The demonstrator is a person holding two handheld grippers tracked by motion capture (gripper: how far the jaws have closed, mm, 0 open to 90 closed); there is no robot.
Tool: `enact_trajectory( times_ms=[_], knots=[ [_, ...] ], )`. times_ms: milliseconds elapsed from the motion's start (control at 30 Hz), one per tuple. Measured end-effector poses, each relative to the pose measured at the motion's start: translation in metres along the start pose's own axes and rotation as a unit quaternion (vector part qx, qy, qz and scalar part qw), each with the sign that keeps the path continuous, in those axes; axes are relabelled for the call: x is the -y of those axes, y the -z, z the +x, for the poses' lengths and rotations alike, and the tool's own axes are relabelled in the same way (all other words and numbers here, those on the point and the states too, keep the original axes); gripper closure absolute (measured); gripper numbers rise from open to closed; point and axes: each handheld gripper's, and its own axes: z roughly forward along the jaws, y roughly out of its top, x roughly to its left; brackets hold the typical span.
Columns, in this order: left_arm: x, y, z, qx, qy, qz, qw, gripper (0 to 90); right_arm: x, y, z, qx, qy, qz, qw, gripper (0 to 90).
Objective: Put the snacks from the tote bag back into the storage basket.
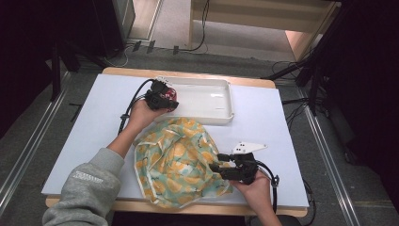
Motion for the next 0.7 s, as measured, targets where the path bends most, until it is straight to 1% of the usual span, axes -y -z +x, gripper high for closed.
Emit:
enact_trajectory(
  times_ms=[167,300,367,400,467,567,600,700],
  knots=[
    [0.002,0.003,0.002,-0.003,0.001,0.000,1.0000,89.9,0.000,0.000,0.000,0.000,0.000,0.001,1.0000,45.8],
    [0.004,0.006,0.006,0.006,0.010,-0.003,0.9999,87.0,0.000,0.000,0.000,0.000,0.000,0.000,1.0000,45.8],
    [0.005,0.007,0.005,0.012,0.009,-0.005,0.9999,83.7,0.000,0.000,0.000,0.000,0.000,0.001,1.0000,45.8],
    [0.005,0.008,0.005,0.013,0.006,-0.002,0.9999,81.8,0.000,0.000,0.000,0.000,0.000,0.001,1.0000,45.7],
    [0.007,0.009,0.003,0.018,0.006,0.001,0.9998,77.4,0.000,0.000,0.000,-0.001,0.000,0.001,1.0000,45.8],
    [0.008,0.012,0.002,0.022,0.002,0.006,0.9997,73.7,0.000,0.000,0.000,0.000,0.000,0.000,1.0000,45.8],
    [0.009,0.014,0.001,0.026,0.005,0.006,0.9996,72.3,0.000,0.000,0.000,0.000,0.000,0.000,1.0000,45.8],
    [0.011,0.019,-0.002,0.033,0.004,0.002,0.9995,68.1,0.000,0.000,0.000,-0.001,0.000,0.000,1.0000,45.7]
  ],
)
